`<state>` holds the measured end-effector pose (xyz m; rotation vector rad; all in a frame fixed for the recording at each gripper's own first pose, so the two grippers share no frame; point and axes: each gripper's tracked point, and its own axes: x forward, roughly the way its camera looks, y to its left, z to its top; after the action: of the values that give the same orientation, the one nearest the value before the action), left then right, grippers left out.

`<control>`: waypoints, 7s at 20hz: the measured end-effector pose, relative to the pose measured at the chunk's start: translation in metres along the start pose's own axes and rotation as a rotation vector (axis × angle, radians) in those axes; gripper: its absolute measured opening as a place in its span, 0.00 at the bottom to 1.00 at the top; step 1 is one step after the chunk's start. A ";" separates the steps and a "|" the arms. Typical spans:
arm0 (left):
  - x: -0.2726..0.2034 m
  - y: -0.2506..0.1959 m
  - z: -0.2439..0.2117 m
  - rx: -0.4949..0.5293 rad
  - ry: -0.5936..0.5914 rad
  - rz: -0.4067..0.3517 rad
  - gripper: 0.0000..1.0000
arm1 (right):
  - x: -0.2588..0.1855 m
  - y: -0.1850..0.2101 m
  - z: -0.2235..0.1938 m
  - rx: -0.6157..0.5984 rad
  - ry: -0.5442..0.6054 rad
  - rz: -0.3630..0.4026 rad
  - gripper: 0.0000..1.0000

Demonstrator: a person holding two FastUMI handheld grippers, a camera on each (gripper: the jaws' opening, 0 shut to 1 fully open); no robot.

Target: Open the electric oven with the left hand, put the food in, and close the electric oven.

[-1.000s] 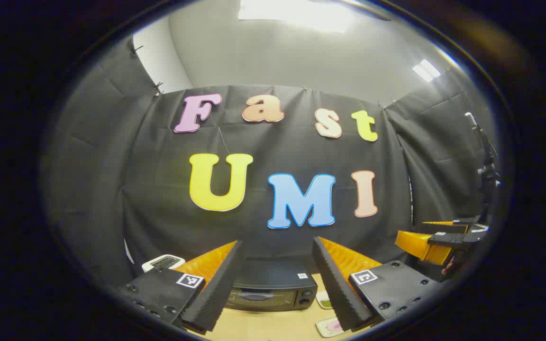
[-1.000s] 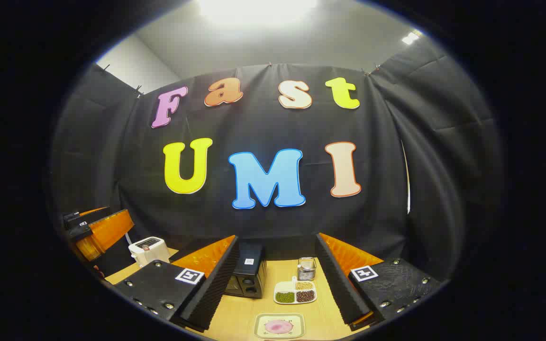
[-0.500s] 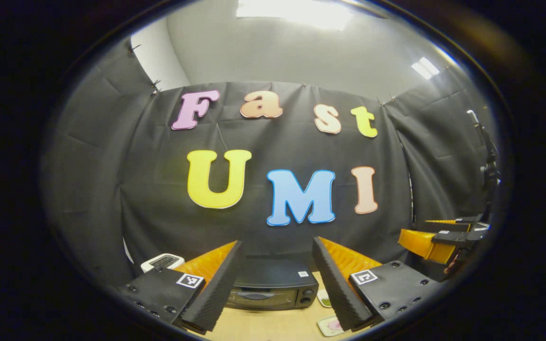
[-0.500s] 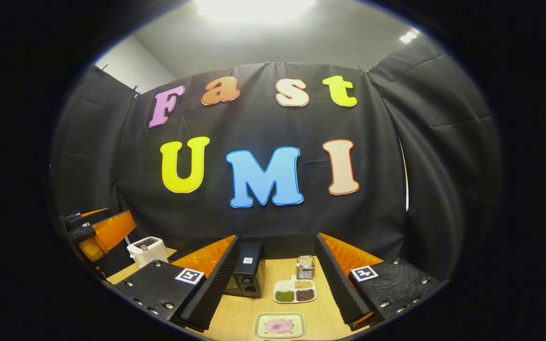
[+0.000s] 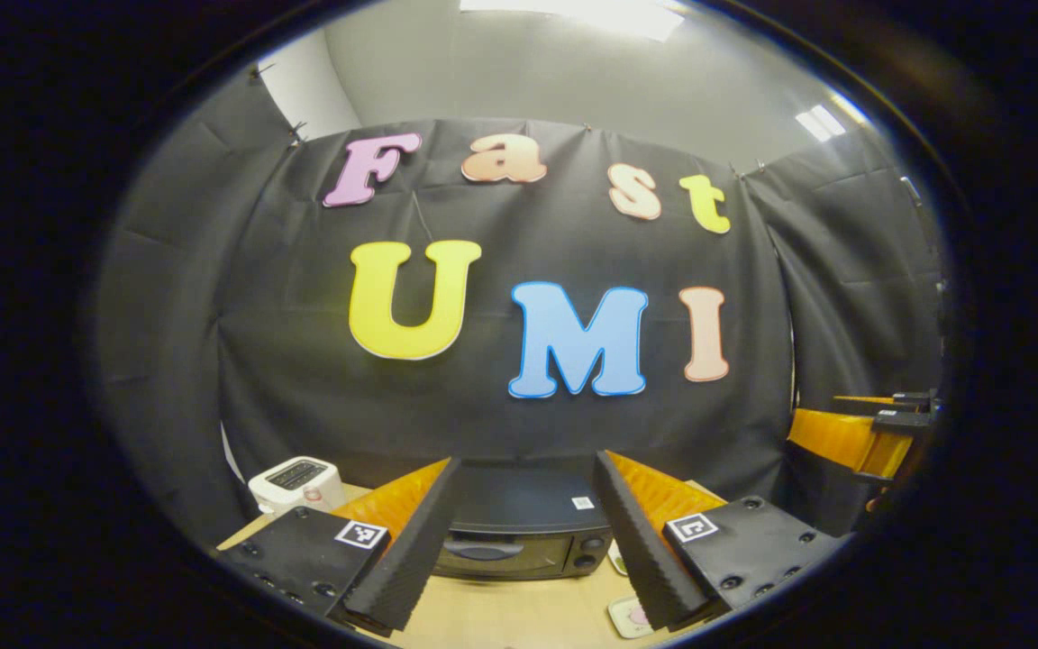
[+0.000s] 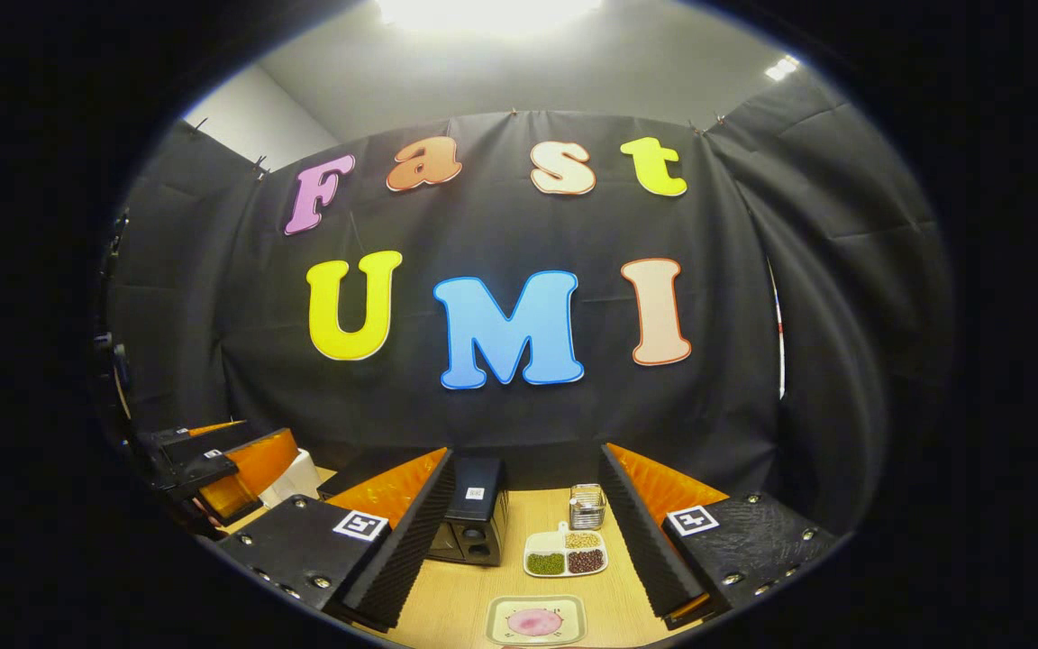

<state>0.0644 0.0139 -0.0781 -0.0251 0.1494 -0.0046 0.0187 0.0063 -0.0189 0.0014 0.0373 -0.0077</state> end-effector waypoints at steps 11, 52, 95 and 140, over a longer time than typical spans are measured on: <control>0.118 0.034 -0.145 0.020 0.324 0.010 0.97 | 0.015 -0.016 -0.019 -0.003 0.056 -0.044 0.97; 0.069 0.044 -0.297 0.043 0.530 0.040 1.00 | 0.003 -0.020 -0.053 0.013 0.141 -0.072 0.97; -0.061 0.100 0.047 -0.057 -0.139 0.193 1.00 | 0.036 -0.101 -0.389 0.167 1.267 -0.009 0.98; -0.042 0.078 0.057 -0.064 -0.078 0.210 1.00 | 0.010 -0.066 -0.401 0.935 1.132 0.290 0.00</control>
<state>0.0318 0.0931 -0.0173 -0.0731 0.0738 0.2102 0.0135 -0.0591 -0.4203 0.9494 1.1626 0.2681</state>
